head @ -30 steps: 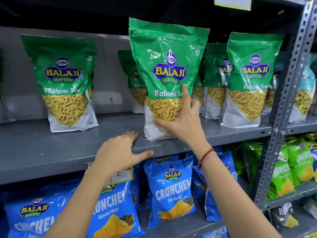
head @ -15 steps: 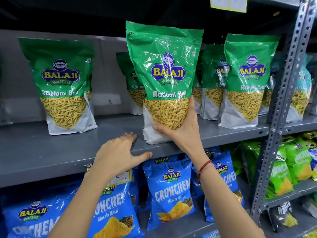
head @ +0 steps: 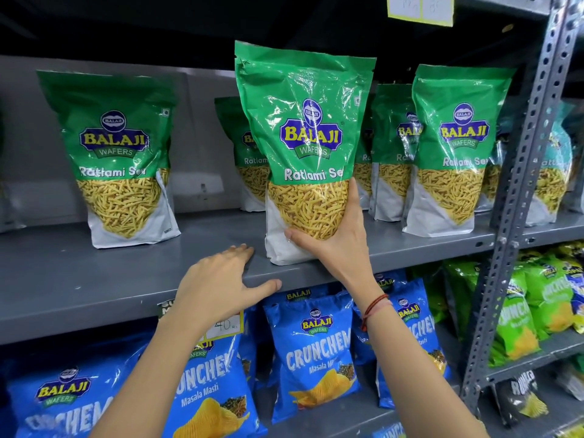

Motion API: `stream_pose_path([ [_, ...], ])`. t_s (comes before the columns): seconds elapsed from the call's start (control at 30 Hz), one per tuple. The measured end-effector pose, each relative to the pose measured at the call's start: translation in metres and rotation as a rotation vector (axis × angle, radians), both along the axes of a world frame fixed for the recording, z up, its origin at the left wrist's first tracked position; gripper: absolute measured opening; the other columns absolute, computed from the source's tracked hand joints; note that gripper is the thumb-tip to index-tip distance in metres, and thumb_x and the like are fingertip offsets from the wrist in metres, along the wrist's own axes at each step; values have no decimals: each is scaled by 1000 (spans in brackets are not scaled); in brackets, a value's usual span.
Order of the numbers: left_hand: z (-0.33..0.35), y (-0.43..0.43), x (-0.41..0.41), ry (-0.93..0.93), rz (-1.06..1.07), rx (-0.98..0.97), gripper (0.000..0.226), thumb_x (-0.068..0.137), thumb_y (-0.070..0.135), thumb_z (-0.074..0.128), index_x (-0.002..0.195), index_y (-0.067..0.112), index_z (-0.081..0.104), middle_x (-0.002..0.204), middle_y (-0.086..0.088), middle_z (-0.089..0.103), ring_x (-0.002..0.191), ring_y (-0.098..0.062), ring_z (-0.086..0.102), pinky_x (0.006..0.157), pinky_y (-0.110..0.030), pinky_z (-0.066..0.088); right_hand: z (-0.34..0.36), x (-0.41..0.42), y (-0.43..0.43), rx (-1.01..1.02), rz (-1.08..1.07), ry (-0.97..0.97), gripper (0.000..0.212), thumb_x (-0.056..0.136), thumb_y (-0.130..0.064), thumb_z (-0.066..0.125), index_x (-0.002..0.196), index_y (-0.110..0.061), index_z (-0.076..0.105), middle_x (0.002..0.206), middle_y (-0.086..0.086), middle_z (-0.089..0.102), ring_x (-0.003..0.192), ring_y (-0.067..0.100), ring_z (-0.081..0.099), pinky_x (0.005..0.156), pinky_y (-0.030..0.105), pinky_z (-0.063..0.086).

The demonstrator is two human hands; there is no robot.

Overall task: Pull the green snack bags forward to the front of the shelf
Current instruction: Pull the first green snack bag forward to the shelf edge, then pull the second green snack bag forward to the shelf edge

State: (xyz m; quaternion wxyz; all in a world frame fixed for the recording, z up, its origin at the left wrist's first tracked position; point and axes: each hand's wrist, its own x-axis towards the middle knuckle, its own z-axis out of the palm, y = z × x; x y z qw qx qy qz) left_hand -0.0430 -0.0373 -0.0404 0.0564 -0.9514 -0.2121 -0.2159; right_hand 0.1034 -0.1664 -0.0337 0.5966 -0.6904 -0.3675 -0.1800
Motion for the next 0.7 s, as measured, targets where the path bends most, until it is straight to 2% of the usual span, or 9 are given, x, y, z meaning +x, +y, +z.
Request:
stream_pose_path([
  [0.13,-1,0,0,-2,-8,14,103,58,86,16,140,27,37,151,10,35,134,-11,37,98,-31,40,-1,1,3,15,-14,-7,126,58,-46,86,152,-27,5,141,-2,35,132,13,34,94,20,26],
  [0.27,-1,1,0,3,-17,14,104,57,86,14,140,26,38,151,9,35,134,-11,37,98,-31,40,-1,2,6,29,-24,-13,125,58,-47,86,152,-27,5,143,1,35,133,15,35,95,24,27],
  [0.43,3,1,-3,42,-30,-37,93,68,82,31,140,24,37,150,6,37,133,-15,38,98,-33,39,-5,1,5,29,-12,-7,129,56,-56,83,152,-26,2,147,-1,29,134,9,28,100,19,24],
  [0.53,8,5,-17,-4,-57,-124,85,75,78,40,140,24,39,149,5,39,131,-17,40,98,-34,38,-6,-9,9,89,-117,-70,132,53,-71,75,153,-18,7,150,7,28,140,14,23,114,33,24],
  [0.6,8,14,-36,-51,-62,-138,87,73,80,35,140,23,40,149,3,39,134,-15,36,102,-34,35,0,-21,15,157,-214,-155,125,57,-73,70,151,-13,13,149,14,31,140,25,26,114,43,26],
  [0.7,10,34,-77,-134,-18,-142,99,64,82,21,136,19,46,145,2,45,132,-15,39,102,-33,35,15,-51,32,261,-278,-278,116,64,-71,69,149,-10,20,146,17,36,136,29,31,113,44,26],
])
